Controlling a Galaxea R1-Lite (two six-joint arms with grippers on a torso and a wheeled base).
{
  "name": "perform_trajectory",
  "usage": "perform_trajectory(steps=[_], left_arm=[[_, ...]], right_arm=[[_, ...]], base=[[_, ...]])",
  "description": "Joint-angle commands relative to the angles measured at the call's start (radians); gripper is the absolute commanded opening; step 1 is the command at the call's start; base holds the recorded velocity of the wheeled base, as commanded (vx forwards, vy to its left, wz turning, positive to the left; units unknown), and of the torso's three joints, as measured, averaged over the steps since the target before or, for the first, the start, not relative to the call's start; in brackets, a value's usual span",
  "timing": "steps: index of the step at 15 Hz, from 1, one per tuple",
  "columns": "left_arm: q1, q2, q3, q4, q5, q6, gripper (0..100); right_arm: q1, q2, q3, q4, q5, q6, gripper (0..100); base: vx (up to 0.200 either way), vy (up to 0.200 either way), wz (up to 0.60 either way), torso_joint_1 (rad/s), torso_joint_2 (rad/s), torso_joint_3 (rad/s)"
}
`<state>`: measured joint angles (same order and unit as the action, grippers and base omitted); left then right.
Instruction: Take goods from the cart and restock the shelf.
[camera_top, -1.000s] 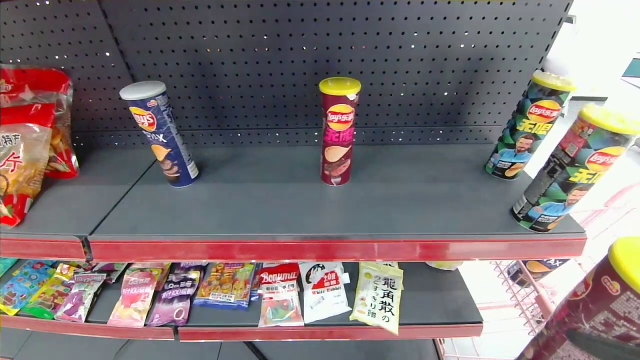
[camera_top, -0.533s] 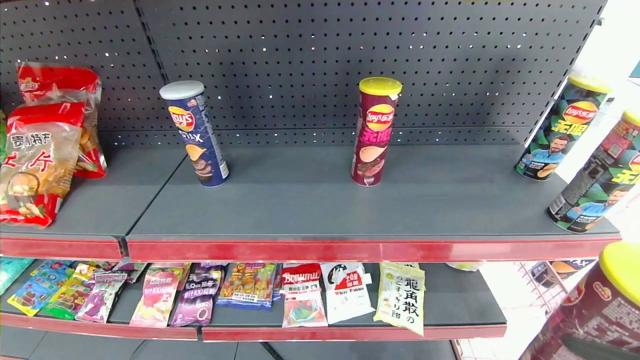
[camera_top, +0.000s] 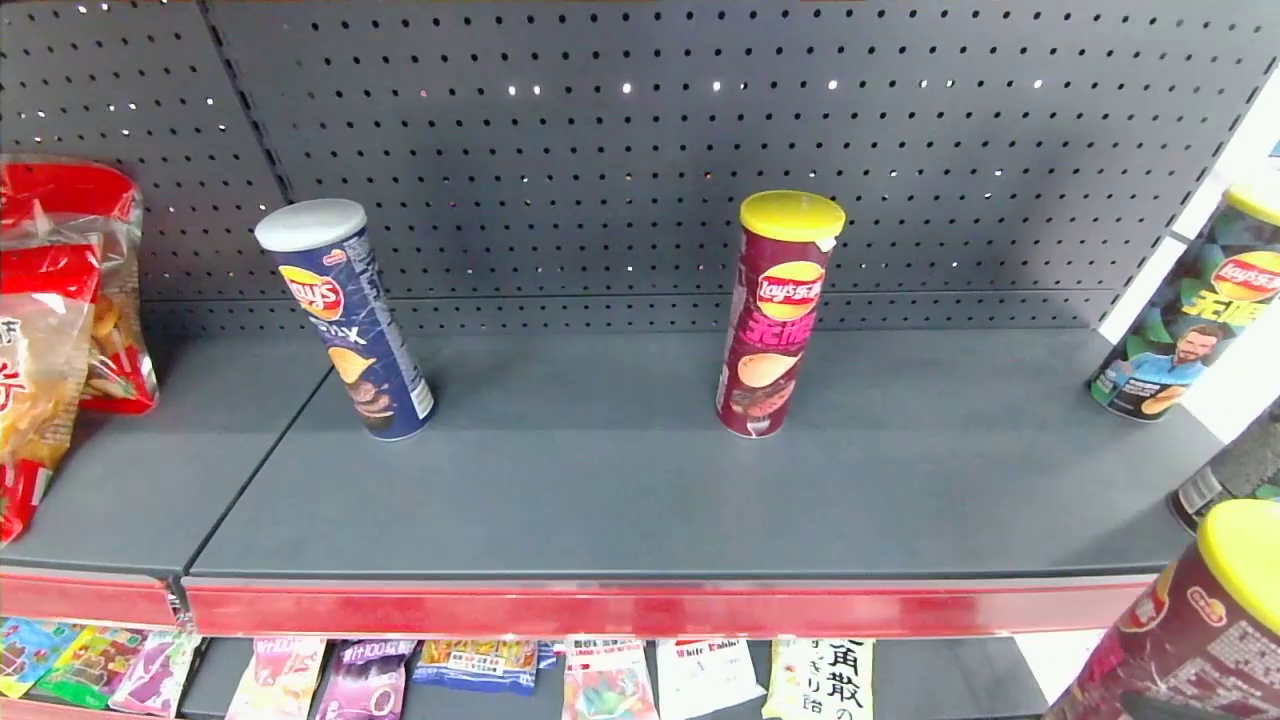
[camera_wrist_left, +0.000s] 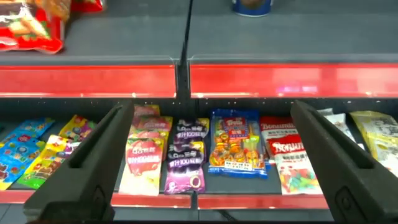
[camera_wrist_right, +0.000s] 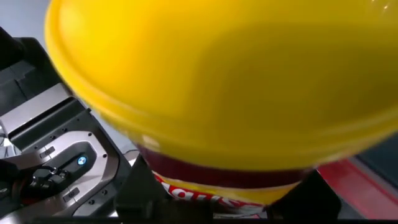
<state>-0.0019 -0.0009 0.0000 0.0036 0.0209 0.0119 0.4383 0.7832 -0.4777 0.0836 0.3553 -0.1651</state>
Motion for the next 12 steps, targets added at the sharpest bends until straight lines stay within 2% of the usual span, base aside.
perform_trajectory(steps=[1, 6, 7, 8, 9, 10, 11, 12], left_arm=[[-0.001, 0.001, -0.002, -0.001, 0.001, -0.001, 100], [-0.003, 0.015, -0.002, 0.001, -0.002, 0.005, 100], [-0.003, 0.012, -0.003, -0.002, -0.010, 0.022, 100], [-0.003, 0.028, -0.063, 0.003, -0.068, 0.066, 100], [-0.007, 0.076, -0.140, 0.006, -0.091, 0.063, 100], [-0.018, 0.394, -0.439, 0.004, -0.122, -0.012, 100], [-0.056, 0.533, -0.600, -0.004, -0.233, -0.007, 100], [-0.079, 0.591, -0.617, -0.002, -0.348, 0.051, 100]], right_arm=[[0.000, 0.002, 0.001, 0.001, 0.001, -0.001, 0], [0.003, -0.050, -0.002, 0.002, 0.002, -0.001, 0], [0.011, -0.073, 0.004, 0.004, 0.001, 0.001, 0], [0.020, -0.094, 0.016, 0.002, 0.001, 0.003, 0], [0.022, -0.101, 0.017, 0.002, 0.001, 0.003, 0], [0.023, -0.124, 0.021, 0.002, 0.001, 0.004, 0], [0.025, -0.125, 0.013, 0.002, 0.002, 0.004, 0], [0.026, -0.119, 0.002, 0.001, 0.002, 0.006, 0]], base=[[0.000, 0.000, 0.00, 0.000, 0.00, 0.000], [0.000, 0.000, 0.00, 0.000, 0.00, 0.000], [0.000, 0.000, 0.00, 0.000, 0.00, 0.000], [0.000, 0.000, 0.00, 0.000, 0.00, 0.000], [0.000, 0.000, 0.00, 0.000, 0.00, 0.000], [0.000, 0.000, 0.00, 0.000, 0.00, 0.000], [0.000, 0.000, 0.00, 0.000, 0.00, 0.000], [0.000, 0.000, 0.00, 0.000, 0.00, 0.000]])
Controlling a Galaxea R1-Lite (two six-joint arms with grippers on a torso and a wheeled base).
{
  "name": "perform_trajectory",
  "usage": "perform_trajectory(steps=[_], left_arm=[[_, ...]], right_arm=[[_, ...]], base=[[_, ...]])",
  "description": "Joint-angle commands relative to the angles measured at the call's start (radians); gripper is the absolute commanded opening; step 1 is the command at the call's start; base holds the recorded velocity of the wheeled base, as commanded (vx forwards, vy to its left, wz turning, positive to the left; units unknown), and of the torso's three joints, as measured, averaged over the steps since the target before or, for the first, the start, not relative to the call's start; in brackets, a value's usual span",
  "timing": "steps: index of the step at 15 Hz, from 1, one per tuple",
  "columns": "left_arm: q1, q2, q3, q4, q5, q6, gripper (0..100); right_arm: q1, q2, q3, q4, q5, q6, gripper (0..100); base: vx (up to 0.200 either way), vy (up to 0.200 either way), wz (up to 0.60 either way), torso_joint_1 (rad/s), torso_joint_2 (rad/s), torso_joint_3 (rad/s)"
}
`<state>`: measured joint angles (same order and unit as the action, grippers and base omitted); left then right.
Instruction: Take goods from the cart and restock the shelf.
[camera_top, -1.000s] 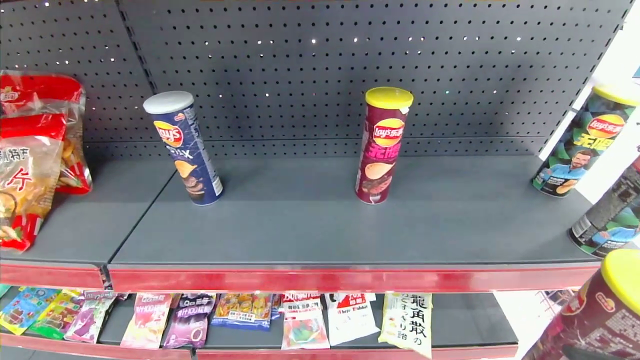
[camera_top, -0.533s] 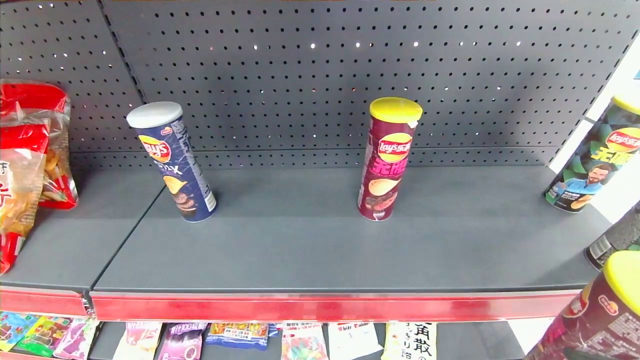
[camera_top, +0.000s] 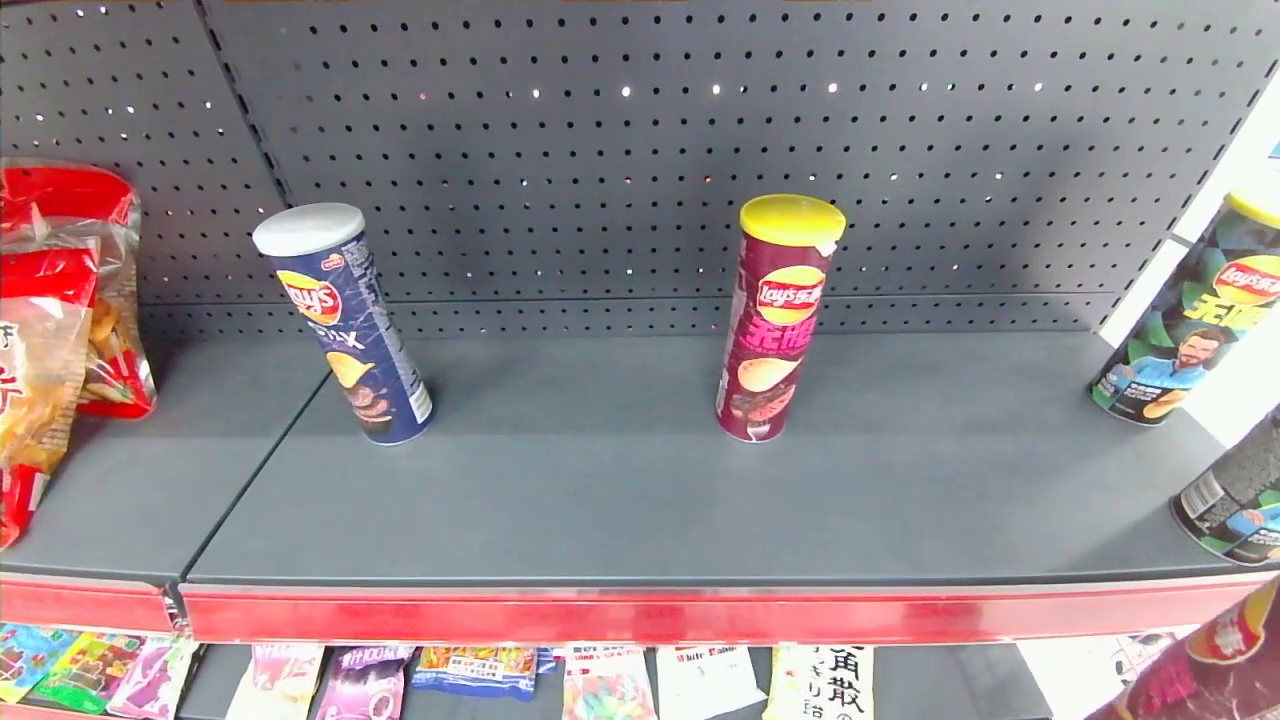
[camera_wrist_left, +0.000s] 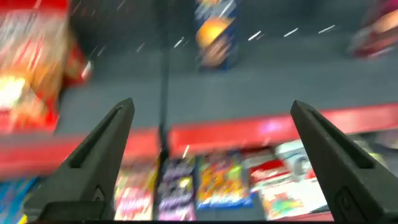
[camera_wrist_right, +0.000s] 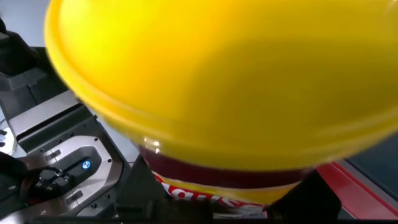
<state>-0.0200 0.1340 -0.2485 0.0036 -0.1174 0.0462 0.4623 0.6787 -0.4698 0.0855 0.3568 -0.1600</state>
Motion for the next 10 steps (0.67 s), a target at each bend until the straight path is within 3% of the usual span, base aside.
perform_trajectory(steps=[1, 2, 3, 4, 5, 6, 8, 10], left_arm=[[-0.061, 0.524, -0.367, -0.002, -0.260, 0.069, 100], [-0.074, 0.605, -0.377, -0.008, -0.277, 0.106, 100], [-0.135, 0.699, -0.416, -0.013, -0.309, 0.132, 100], [-0.215, 0.776, -0.449, -0.013, -0.346, 0.132, 100], [-0.215, 0.776, -0.449, -0.013, -0.346, 0.132, 100], [-0.351, 0.931, -0.502, -0.014, -0.415, 0.129, 100], [-0.400, 1.079, -0.563, -0.053, -0.467, 0.130, 100], [-0.437, 1.303, -0.655, -0.231, -0.515, 0.132, 100]], right_arm=[[0.006, -0.013, -0.013, -0.001, 0.001, 0.000, 0], [0.010, -0.013, -0.015, 0.000, 0.001, 0.000, 0], [0.018, -0.015, -0.012, 0.000, -0.001, 0.000, 0], [0.018, -0.015, -0.006, 0.002, -0.002, 0.000, 0], [0.018, -0.015, -0.006, 0.002, -0.002, 0.000, 0], [0.016, -0.008, -0.016, 0.007, -0.006, 0.000, 0], [0.016, -0.005, -0.010, 0.008, -0.007, 0.000, 0], [0.012, 0.004, -0.007, 0.008, -0.013, 0.000, 0]], base=[[0.000, 0.000, 0.00, 0.000, 0.00, 0.000], [0.000, 0.000, 0.00, 0.000, 0.00, 0.000], [0.000, 0.000, 0.00, 0.000, 0.00, 0.000], [0.000, 0.000, 0.00, 0.000, 0.00, 0.000], [0.000, 0.000, 0.00, 0.000, 0.00, 0.000], [0.000, 0.000, 0.00, 0.000, 0.00, 0.000], [0.000, 0.000, 0.00, 0.000, 0.00, 0.000], [0.000, 0.000, 0.00, 0.000, 0.00, 0.000]])
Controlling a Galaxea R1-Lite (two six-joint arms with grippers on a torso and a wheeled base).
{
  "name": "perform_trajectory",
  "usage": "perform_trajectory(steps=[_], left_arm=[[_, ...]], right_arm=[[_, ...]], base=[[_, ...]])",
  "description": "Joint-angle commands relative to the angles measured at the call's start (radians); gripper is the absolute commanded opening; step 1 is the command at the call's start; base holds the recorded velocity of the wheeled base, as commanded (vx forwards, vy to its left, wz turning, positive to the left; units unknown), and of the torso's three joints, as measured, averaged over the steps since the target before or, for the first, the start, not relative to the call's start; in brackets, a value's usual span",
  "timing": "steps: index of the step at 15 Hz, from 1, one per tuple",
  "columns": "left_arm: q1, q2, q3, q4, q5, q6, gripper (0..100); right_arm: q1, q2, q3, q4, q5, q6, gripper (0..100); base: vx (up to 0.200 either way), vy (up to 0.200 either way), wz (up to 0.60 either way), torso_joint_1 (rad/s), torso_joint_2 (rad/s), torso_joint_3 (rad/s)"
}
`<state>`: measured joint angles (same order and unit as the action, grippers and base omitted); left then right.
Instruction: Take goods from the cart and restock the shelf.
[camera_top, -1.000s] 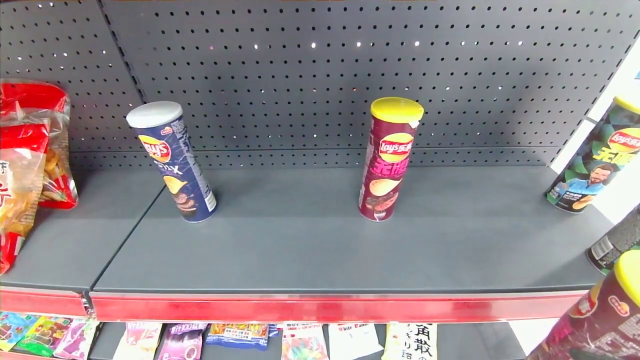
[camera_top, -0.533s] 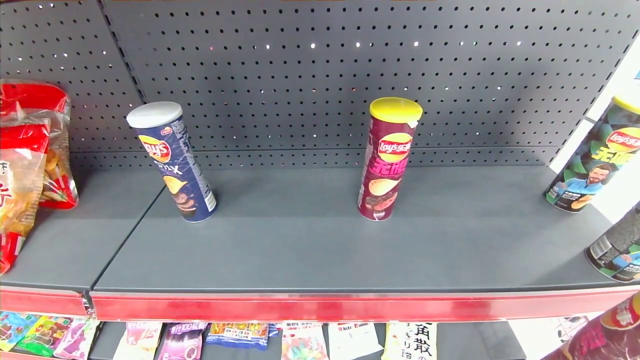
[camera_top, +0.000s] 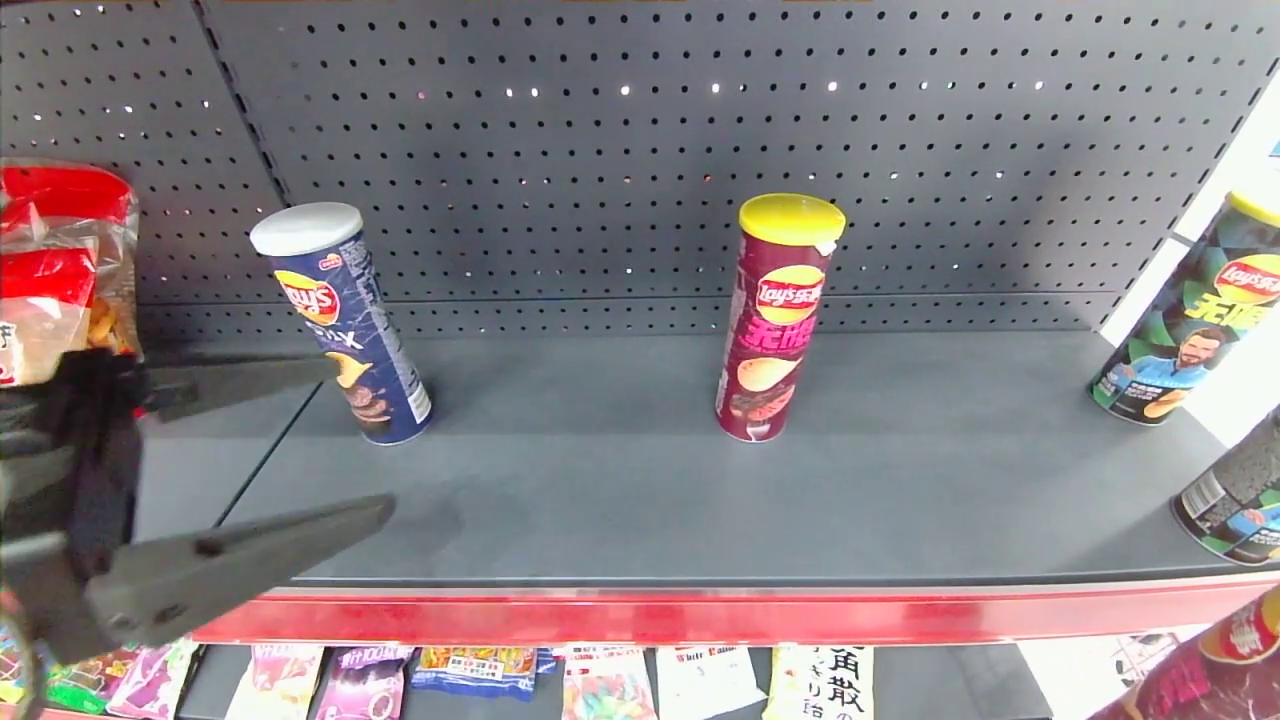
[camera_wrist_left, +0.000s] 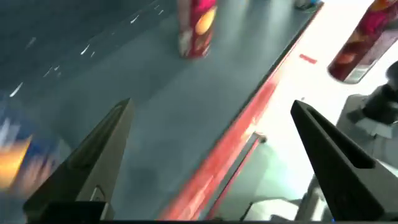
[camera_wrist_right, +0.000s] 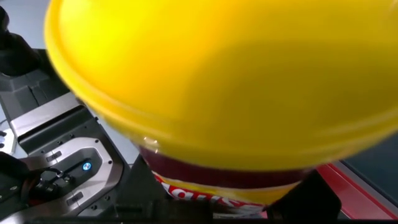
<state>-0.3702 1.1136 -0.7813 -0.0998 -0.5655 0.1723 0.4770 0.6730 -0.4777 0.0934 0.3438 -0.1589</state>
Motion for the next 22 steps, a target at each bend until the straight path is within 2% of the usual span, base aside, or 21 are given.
perform_trajectory(steps=[1, 2, 3, 7, 11, 15, 22], left_arm=[[-0.124, 0.387, -0.158, -0.153, -0.066, 0.004, 100], [-0.141, 0.422, -0.190, -0.153, -0.066, 0.003, 100], [-0.167, 0.514, -0.276, -0.158, -0.066, 0.004, 100], [-0.185, 0.703, -0.504, -0.158, -0.066, 0.007, 100], [-0.213, 0.802, -0.624, -0.158, -0.065, 0.007, 100], [-0.213, 0.894, -0.757, -0.156, -0.062, 0.007, 100], [-0.223, 0.959, -0.839, -0.155, -0.060, 0.007, 100]], right_arm=[[-0.005, 0.010, -0.002, 0.000, -0.002, -0.002, 0], [-0.005, 0.008, -0.004, 0.000, -0.008, -0.002, 0], [-0.005, 0.005, -0.007, 0.000, -0.025, -0.002, 0], [-0.005, 0.002, -0.009, 0.002, -0.029, -0.002, 0], [-0.005, 0.005, -0.007, 0.002, -0.029, -0.002, 0], [-0.005, 0.002, -0.009, 0.002, -0.029, -0.002, 0], [-0.006, 0.004, -0.004, 0.002, -0.031, -0.002, 0]], base=[[0.000, 0.000, 0.00, 0.000, 0.00, 0.000], [0.000, 0.000, 0.00, 0.000, 0.00, 0.000], [0.000, 0.000, 0.00, 0.000, 0.00, 0.000], [0.000, 0.000, 0.00, 0.000, 0.00, 0.000], [0.000, 0.000, 0.00, 0.000, 0.00, 0.000], [0.000, 0.000, 0.00, 0.000, 0.00, 0.000], [0.000, 0.000, 0.00, 0.000, 0.00, 0.000]])
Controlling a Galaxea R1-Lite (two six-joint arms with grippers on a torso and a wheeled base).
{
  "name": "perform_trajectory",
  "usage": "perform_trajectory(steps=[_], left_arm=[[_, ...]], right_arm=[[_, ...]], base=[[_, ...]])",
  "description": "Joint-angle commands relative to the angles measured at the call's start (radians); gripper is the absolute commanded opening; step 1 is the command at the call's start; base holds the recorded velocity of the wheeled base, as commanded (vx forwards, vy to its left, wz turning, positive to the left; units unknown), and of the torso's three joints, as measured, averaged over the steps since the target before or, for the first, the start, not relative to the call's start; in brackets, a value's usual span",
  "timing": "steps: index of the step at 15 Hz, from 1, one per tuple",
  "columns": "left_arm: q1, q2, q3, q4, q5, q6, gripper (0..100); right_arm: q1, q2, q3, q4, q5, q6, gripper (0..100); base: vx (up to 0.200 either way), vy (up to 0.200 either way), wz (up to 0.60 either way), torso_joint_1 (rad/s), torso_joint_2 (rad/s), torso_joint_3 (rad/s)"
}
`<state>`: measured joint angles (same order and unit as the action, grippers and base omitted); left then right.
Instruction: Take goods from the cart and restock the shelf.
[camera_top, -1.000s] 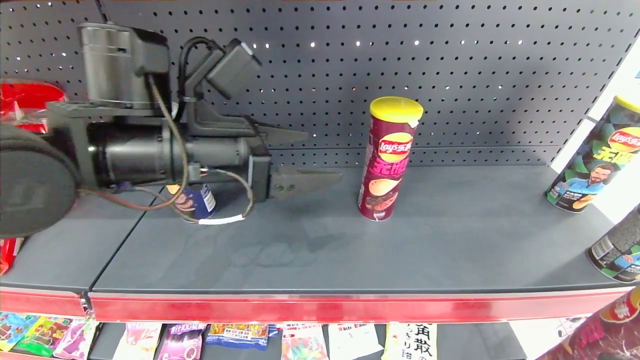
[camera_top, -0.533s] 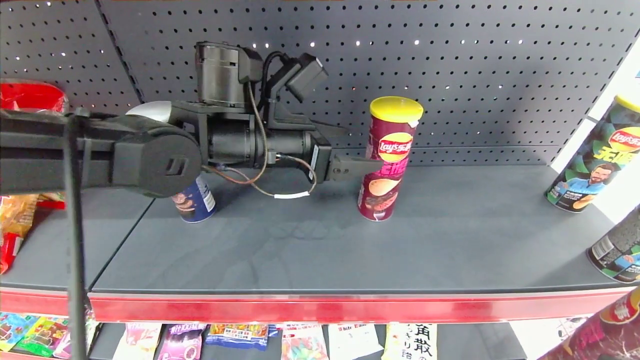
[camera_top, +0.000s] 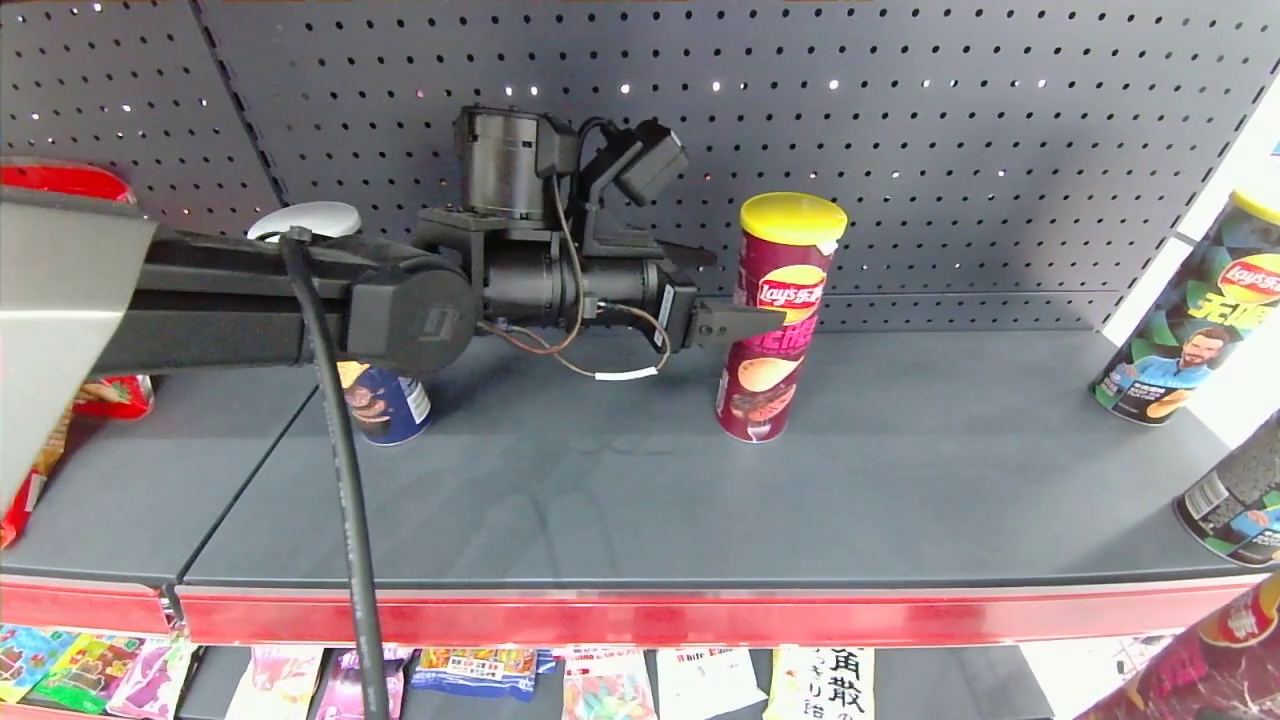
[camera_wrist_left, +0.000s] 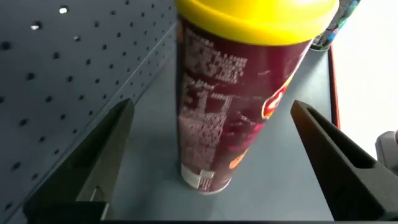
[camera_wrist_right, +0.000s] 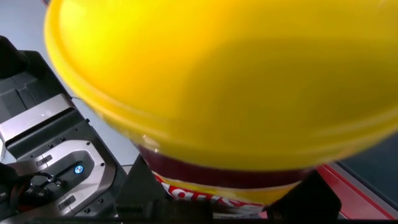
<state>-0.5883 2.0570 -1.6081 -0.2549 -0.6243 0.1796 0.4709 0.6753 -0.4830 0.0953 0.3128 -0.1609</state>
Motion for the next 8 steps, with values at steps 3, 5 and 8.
perform_trajectory(steps=[3, 5, 8], left_arm=[[-0.022, 0.040, -0.027, -0.003, 0.005, -0.003, 100], [-0.028, 0.080, -0.081, -0.003, 0.012, -0.003, 100], [-0.039, 0.123, -0.136, 0.000, 0.012, -0.006, 100]], right_arm=[[0.000, 0.006, 0.001, 0.000, 0.000, 0.000, 0], [0.000, 0.006, 0.003, 0.000, 0.000, 0.000, 0], [0.000, 0.004, 0.004, 0.000, 0.000, 0.000, 0]], base=[[0.000, 0.000, 0.00, 0.000, 0.00, 0.000], [0.000, 0.000, 0.00, 0.000, 0.00, 0.000], [0.000, 0.000, 0.00, 0.000, 0.00, 0.000]])
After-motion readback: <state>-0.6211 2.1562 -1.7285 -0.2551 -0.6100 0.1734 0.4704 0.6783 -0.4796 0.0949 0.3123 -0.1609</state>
